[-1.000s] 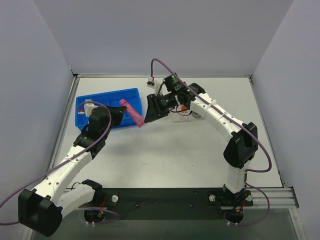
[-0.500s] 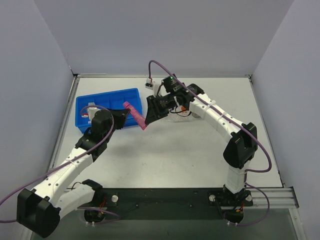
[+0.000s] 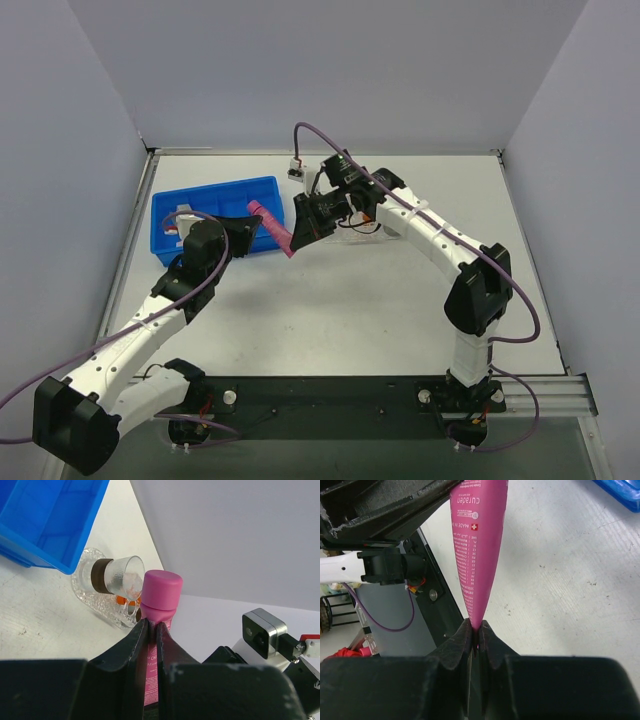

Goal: Prepare toiletry sets of a toothbrush and toothpaste on the tray

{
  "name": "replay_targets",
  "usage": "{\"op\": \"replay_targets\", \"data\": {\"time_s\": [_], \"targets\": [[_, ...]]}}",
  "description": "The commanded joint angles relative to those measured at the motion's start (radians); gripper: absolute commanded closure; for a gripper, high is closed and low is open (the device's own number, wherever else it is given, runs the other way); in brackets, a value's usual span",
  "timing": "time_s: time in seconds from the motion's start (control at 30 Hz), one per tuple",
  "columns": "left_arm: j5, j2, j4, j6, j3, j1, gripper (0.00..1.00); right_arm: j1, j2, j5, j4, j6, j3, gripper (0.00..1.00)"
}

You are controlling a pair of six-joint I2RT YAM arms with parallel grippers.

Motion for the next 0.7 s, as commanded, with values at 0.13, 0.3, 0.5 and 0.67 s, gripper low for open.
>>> {"op": "replay_targets", "data": {"time_s": [0.13,0.3,0.5,0.67], "targets": [[0.12,-0.034,0.013,0.075,0.038,-0.001,0.39,-0.019,-0.065,-0.004,-0.016,-0.05,0.005,1.0],[0.216,-0.044,-0.094,0.337,0.101,0.051,0.27,-0.098,-0.124,-0.038,-0.063,-0.044,-0.03,1.0],[0.352,-0.054,-0.154,0.935,0.217,0.059,0.27,-0.168,-0.13,-0.064,-0.322,-0.169,0.005,1.0],[0.654,0.024,-0.162,1.314,0.273,0.049,0.27,-0.17,-0.14,-0.049,-0.491,-0.211,-0.004,1.0]]}}
